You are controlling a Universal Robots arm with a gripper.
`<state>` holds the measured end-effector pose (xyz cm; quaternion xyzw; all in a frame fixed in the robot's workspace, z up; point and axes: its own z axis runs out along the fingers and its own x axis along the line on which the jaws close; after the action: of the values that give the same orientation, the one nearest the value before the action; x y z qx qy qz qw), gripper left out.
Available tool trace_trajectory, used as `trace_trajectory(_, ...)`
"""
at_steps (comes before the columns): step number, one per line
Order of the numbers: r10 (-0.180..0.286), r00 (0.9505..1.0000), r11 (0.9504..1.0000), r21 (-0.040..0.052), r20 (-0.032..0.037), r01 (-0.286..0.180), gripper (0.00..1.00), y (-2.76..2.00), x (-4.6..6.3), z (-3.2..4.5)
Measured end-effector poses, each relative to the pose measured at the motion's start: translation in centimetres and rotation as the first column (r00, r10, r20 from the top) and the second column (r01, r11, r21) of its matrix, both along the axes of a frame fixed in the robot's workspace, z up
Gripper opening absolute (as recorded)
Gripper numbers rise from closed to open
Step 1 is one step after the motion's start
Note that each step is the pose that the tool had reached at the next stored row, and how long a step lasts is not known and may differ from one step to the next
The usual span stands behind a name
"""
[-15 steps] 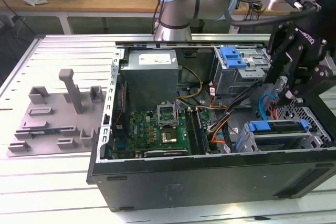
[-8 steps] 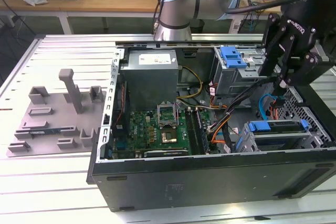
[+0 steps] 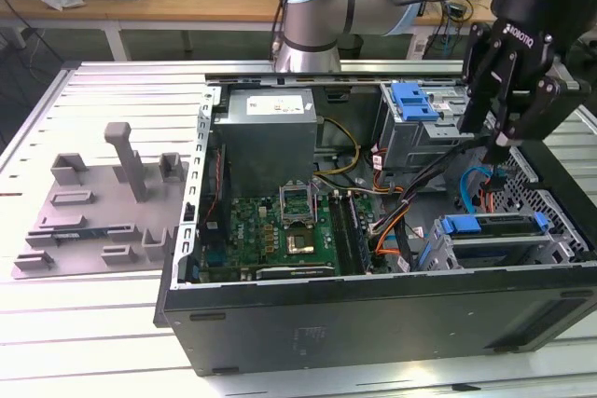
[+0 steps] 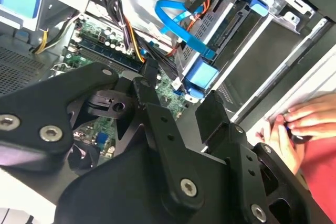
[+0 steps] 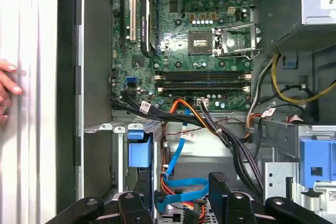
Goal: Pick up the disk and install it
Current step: 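Insert the first disk wire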
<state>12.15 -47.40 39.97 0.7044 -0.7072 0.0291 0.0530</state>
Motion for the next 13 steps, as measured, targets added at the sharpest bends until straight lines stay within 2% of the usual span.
trace_trajectory(4, 0.000, 1.0000, 0.9992, -0.0398, -0.0008, 0.000, 0.57, 1.02, 0.3, -0.02)
trace_trajectory(7, 0.000, 1.0000, 0.9975, -0.0711, -0.0067, 0.000, 0.57, 2.07, 0.9, -0.03)
trace_trajectory(9, 0.000, 0.9999, 0.9964, -0.0842, -0.0104, -0.001, 0.57, 2.57, 1.3, -0.03)
trace_trajectory(10, 0.000, 0.9999, 0.9955, -0.0945, -0.0135, -0.001, 0.57, 3.06, 1.8, -0.05)
trace_trajectory(12, -0.001, 0.9998, 0.9948, -0.1014, -0.0180, -0.001, 0.57, 3.58, 2.3, -0.07)
trace_trajectory(13, 0.000, 0.9997, 0.9946, -0.1033, -0.0239, -0.002, 0.57, 3.93, 2.8, -0.07)
